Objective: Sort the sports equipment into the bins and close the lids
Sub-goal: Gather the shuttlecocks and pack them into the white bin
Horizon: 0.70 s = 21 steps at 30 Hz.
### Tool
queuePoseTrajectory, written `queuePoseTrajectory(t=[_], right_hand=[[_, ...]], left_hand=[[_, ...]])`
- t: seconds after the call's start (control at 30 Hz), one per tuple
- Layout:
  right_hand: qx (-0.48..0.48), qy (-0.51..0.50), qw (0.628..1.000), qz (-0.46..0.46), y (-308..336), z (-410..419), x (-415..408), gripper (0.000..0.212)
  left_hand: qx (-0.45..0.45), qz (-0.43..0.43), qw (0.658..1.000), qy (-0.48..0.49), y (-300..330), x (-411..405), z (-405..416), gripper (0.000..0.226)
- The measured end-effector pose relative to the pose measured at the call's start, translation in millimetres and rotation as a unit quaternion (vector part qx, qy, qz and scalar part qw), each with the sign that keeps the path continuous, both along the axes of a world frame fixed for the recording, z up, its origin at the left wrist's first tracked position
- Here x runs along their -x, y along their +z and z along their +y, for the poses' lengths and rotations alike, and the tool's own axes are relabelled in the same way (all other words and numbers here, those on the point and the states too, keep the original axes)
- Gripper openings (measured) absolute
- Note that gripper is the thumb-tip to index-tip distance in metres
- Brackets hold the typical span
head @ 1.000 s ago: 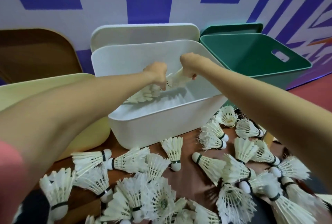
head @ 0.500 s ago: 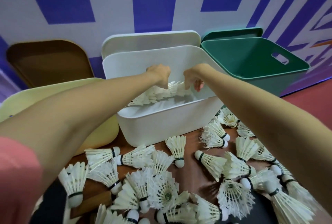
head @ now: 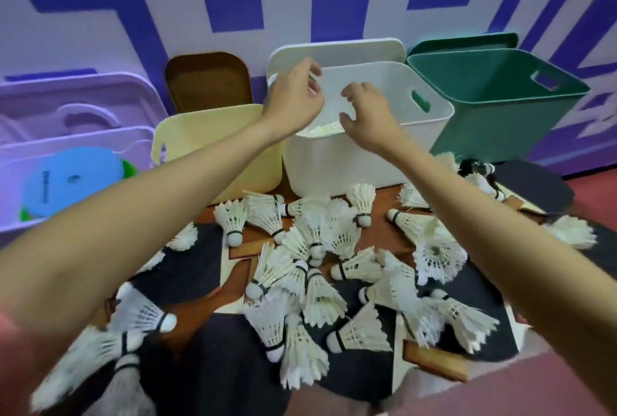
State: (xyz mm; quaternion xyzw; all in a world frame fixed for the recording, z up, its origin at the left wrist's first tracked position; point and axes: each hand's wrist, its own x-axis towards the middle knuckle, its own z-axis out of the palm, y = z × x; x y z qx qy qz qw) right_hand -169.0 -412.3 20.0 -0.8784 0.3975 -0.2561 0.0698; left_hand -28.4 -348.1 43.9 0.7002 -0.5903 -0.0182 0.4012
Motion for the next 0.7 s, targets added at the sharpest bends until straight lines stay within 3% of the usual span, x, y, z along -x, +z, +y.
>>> queuePoseTrajectory(t=[0.1,0.2,0.33,0.47,0.6,0.7], right_hand=[[0.039,0.047,0.995,-0.077,-17.0,57.4,10.1,0.036],[0.017,0.075,0.992,-0.1,-32.7,106.7,23.2,0.034],[-0.066,0.113,0.988,-0.08,-48.8,151.2,45.4,0.033],[-0.142,0.14,0.98,0.01,-50.7,183.6,67.5,0.034],[-0.156,0.158,0.964,0.145,-57.6,199.0,74.1,0.034],[-0.131,0.142,0.962,0.192,-70.6,196.8,71.5,0.025]], left_hand=[[0.035,0.021,0.999,0.031,-8.6,-2.3,53.7,0.029],[0.03,0.055,0.997,0.039,-26.4,-0.9,107.5,0.027],[-0.086,0.072,0.993,0.027,-62.5,7.1,169.9,0.032],[-0.233,0.053,0.97,0.037,-106.4,10.9,208.8,0.059],[-0.275,0.099,0.954,0.071,-129.5,11.0,218.5,0.068],[-0.277,0.117,0.95,0.088,-135.0,12.7,216.5,0.066]])
